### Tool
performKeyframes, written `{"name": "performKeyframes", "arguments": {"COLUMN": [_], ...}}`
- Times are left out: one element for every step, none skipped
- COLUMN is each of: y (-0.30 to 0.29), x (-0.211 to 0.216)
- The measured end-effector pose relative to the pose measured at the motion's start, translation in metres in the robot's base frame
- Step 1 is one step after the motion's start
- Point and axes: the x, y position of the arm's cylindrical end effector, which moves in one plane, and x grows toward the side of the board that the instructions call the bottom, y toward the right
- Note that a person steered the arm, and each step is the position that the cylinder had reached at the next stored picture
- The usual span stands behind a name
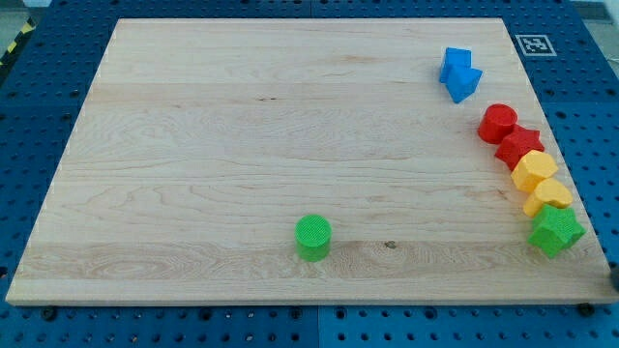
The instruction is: Slide green star towards left
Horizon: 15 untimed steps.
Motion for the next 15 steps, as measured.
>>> {"name": "performKeyframes", "arguments": {"y": [0.025,0.02,0.001,-0.001,-0.011,-0.018,-0.025,-0.045,-0.062,-0.065,-0.065,-0.075,-0.08,-0.086,-0.099], "x": [-0.011,-0.043,-0.059,-0.059,-0.059,-0.059,-0.057,-0.054,-0.054,-0.054,-0.054,-0.052,-0.052,-0.051,-0.05]}}
